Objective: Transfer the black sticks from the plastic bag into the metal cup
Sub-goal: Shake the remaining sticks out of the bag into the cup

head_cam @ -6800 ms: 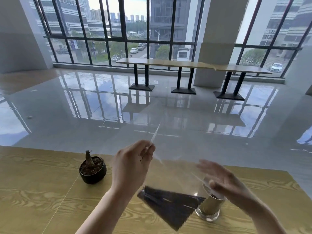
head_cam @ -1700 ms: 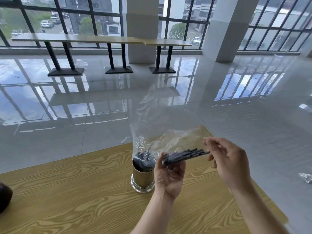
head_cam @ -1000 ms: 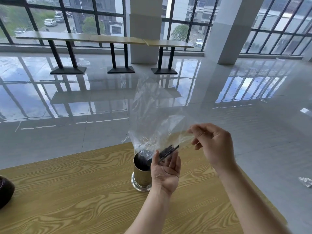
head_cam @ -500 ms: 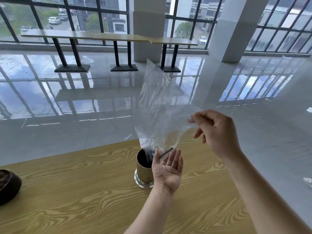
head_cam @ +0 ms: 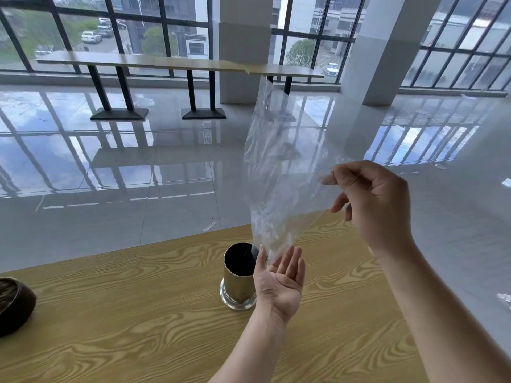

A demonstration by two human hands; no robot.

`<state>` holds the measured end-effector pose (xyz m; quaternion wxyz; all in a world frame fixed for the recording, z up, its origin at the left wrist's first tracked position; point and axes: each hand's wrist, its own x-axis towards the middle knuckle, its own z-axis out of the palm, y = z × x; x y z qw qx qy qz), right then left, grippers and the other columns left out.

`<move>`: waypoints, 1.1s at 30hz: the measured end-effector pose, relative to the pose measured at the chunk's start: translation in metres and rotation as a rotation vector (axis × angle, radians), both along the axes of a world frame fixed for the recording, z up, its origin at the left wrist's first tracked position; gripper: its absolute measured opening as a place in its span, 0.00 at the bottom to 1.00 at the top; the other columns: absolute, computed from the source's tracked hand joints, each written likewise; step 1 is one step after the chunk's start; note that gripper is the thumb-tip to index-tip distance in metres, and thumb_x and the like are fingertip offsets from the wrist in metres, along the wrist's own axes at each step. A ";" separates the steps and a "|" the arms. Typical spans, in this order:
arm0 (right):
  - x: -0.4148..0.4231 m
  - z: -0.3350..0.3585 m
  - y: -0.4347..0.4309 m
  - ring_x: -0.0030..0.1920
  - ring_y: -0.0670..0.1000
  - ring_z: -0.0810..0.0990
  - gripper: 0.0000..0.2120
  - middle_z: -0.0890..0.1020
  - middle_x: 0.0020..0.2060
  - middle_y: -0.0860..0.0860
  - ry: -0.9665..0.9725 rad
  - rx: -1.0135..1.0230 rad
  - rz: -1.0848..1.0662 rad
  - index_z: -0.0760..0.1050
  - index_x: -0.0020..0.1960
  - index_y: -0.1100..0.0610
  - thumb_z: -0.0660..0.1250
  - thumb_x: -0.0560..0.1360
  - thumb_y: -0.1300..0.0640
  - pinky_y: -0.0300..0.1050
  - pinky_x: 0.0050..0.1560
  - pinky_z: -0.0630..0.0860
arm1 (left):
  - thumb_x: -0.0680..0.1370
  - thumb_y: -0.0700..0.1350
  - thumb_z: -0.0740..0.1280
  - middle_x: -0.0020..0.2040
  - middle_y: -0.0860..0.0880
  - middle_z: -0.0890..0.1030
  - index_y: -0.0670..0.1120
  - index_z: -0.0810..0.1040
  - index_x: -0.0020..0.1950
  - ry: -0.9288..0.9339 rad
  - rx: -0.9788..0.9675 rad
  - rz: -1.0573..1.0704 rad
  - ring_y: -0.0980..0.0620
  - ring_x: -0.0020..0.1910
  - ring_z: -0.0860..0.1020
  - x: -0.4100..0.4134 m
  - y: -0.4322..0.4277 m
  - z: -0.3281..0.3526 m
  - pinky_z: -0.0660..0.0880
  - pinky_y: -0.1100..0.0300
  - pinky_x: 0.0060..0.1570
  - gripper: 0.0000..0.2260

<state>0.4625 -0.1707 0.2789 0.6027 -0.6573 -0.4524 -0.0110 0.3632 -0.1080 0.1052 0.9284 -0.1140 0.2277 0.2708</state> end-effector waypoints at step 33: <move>0.054 0.030 -0.068 0.31 0.47 0.86 0.04 0.86 0.35 0.45 -0.035 0.027 -0.309 0.83 0.43 0.48 0.74 0.73 0.48 0.60 0.38 0.85 | 0.68 0.35 0.70 0.49 0.41 0.86 0.40 0.80 0.42 -0.082 0.424 0.098 0.45 0.43 0.86 0.004 0.049 0.090 0.83 0.54 0.49 0.04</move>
